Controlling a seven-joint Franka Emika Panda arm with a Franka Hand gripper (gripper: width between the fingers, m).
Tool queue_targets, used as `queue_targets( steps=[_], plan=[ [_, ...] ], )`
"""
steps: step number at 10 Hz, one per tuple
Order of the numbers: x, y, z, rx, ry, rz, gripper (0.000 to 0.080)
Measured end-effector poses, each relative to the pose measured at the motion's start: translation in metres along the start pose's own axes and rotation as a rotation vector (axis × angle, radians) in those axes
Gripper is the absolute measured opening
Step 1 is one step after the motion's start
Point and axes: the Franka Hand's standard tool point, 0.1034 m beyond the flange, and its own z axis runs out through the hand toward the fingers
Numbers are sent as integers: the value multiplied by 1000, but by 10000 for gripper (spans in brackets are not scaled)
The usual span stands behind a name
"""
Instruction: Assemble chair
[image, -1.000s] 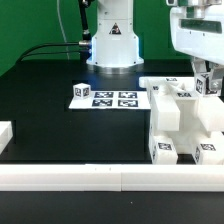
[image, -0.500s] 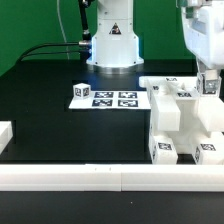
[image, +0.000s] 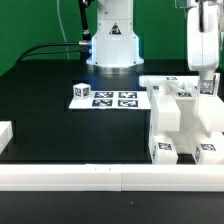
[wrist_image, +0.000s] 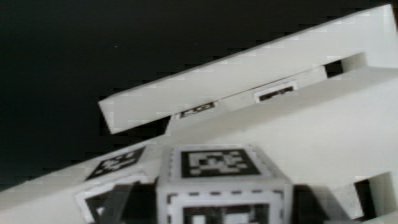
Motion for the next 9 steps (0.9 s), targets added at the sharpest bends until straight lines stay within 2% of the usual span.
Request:
queue_targets(
  steps=[1, 2, 3, 4, 5, 9],
  plan=[
    [0, 0, 0, 0, 0, -25, 389],
    [0, 0, 0, -1, 1, -62, 537],
    [1, 1, 1, -6, 2, -131, 537],
    [2, 0, 1, -13, 2, -264, 624],
    [2, 0, 1, -20, 1, -401, 644],
    [0, 1, 2, -23, 6, -774, 649]
  ],
)
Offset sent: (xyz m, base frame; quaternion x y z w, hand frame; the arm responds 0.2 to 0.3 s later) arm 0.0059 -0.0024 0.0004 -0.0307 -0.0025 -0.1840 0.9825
